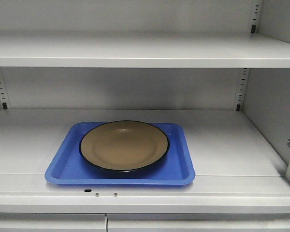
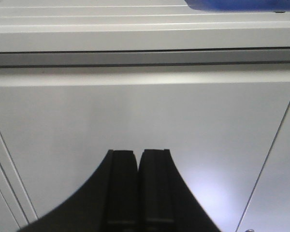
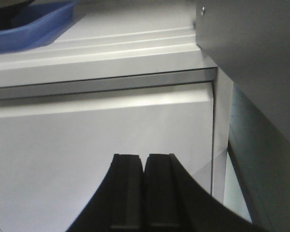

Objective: Place disk in tray to left cabinet

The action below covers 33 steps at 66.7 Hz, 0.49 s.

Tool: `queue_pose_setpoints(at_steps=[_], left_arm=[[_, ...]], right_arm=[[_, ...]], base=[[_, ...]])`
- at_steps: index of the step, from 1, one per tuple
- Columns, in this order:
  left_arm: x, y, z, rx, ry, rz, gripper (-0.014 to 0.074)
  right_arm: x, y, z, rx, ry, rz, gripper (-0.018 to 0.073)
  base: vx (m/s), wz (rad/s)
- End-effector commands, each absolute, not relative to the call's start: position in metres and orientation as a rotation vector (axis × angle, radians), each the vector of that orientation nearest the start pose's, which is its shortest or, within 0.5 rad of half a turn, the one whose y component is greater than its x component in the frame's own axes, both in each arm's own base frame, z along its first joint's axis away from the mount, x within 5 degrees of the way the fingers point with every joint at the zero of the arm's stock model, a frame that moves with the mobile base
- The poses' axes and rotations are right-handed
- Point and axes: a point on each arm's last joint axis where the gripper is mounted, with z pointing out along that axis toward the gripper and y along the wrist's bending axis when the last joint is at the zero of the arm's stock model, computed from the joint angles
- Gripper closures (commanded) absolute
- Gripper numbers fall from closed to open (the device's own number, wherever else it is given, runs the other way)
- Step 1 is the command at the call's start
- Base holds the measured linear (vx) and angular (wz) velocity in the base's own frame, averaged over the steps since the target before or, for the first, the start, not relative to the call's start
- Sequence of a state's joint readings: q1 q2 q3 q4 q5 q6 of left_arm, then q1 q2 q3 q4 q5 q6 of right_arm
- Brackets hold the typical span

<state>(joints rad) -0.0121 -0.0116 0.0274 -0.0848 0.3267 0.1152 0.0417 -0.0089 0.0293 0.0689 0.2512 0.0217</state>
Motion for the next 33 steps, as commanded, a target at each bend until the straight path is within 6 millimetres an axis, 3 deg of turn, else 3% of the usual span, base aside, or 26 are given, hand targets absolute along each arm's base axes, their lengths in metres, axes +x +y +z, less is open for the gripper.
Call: queue_pose_setpoints(at_steps=[1, 33], left_arm=[[0.0555, -0.0027, 0.1766, 0.054, 1.761, -0.007, 0.0603], [0.0555, -0.0027, 0.1766, 0.054, 1.761, -0.007, 0.0603]], right_arm=[[0.0566, 0.0018, 0.1877, -0.001, 1.618, 0.044, 0.0564], [0.0567, 0.0017, 0.1906, -0.012, 1.585, 0.031, 0.0564]], base=[[0.00, 0.00], [0.00, 0.00]])
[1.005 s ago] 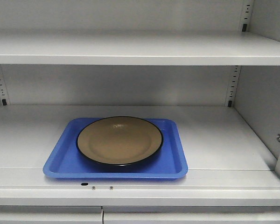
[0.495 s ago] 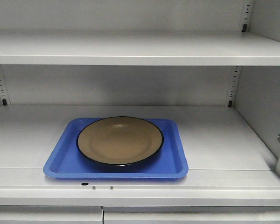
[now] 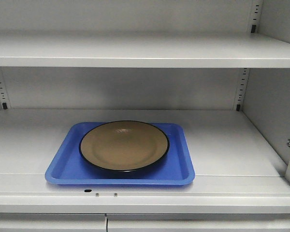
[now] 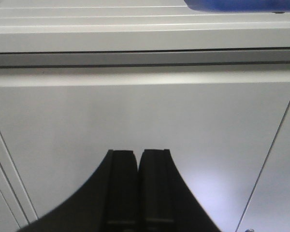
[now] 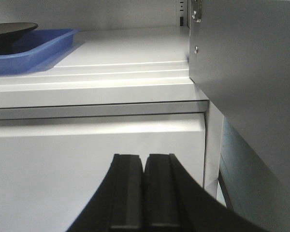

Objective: Place disk in tray to left cabinet

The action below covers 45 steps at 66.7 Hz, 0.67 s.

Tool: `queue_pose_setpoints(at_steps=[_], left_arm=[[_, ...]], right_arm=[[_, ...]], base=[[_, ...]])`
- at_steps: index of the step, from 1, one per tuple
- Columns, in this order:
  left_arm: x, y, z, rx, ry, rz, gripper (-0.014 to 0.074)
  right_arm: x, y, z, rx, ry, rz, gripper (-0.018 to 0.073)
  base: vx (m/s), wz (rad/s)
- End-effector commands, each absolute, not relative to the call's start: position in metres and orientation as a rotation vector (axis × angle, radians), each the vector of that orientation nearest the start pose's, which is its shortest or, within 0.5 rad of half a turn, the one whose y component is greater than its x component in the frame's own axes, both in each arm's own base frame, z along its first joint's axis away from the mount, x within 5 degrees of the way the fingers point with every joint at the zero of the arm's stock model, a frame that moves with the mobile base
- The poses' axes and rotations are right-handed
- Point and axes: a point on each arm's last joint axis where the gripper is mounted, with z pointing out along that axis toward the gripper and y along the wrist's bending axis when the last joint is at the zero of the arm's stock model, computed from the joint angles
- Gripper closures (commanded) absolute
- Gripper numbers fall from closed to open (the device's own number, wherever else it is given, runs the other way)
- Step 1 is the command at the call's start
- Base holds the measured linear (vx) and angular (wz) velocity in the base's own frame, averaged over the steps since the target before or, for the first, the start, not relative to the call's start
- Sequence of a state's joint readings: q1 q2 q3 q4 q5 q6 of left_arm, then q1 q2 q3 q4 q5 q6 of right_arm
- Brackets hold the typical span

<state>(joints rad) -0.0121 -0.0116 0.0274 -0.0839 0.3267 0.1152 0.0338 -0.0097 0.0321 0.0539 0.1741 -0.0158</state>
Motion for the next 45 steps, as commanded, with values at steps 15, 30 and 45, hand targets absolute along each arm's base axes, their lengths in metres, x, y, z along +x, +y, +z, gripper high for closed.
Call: queue_pose_setpoints(at_steps=[15, 30, 45], left_arm=[[0.0555, -0.0027, 0.1766, 0.054, 1.761, -0.007, 0.0603], [0.0555, -0.0027, 0.1766, 0.054, 1.761, -0.007, 0.0603], [0.0555, -0.0027, 0.1766, 0.054, 1.761, -0.007, 0.0603]], right_arm=[[0.0567, 0.0017, 0.1906, -0.012, 1.585, 0.031, 0.0564], [0.0567, 0.0017, 0.1906, -0.012, 1.585, 0.031, 0.0564], [0.0567, 0.0017, 0.1906, -0.012, 1.585, 0.031, 0.0564]], base=[[0.00, 0.00], [0.00, 0.00], [0.00, 0.00]])
